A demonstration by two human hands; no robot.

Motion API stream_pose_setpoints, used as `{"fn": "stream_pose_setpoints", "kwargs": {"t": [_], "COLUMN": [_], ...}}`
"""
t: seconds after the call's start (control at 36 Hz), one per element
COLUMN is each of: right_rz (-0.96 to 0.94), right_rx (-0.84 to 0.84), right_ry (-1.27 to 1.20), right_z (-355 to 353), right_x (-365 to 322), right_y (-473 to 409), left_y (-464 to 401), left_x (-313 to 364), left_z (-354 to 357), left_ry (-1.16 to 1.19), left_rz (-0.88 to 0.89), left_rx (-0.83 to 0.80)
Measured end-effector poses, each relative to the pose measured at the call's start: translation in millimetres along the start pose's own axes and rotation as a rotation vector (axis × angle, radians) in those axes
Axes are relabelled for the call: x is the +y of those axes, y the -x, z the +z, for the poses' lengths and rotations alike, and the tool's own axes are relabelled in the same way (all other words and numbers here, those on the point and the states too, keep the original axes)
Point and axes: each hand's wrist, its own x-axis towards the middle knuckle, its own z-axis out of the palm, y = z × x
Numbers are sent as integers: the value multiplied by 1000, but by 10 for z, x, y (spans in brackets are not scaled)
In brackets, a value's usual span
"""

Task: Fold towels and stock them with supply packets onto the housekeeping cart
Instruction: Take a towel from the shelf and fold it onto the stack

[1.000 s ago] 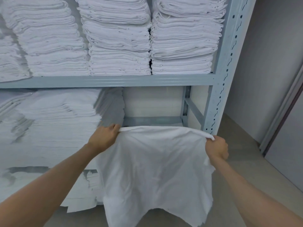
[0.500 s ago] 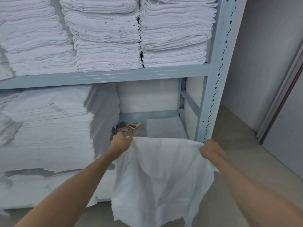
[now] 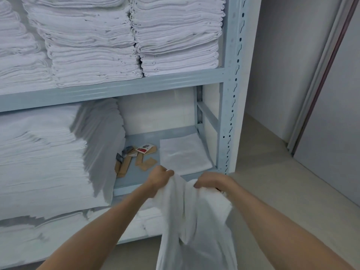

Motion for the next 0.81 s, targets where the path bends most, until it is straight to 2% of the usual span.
{"fn": "stream_pose_setpoints", "kwargs": {"t": [0.08, 0.31, 0.53, 0.75, 0.81], "right_rz": [17, -20, -32, 7, 7], "right_rx": [-86, -48, -14, 110, 183], "right_ry": [-196, -769, -888, -811, -815], "right_z": [-124, -74, -39, -14, 8], "right_x": [-9, -52, -60, 54, 85], "right_y": [126, 60, 173, 258, 244], "left_y": [-29, 37, 144, 163, 165], "left_x": [25, 252, 457, 622, 650], "left_z": [-45, 90, 285, 496, 553], "left_ry": [-7, -208, -408, -504, -519], "left_rz": [5, 166, 298, 443, 492], "left_rx": [14, -55, -8, -15, -11]}}
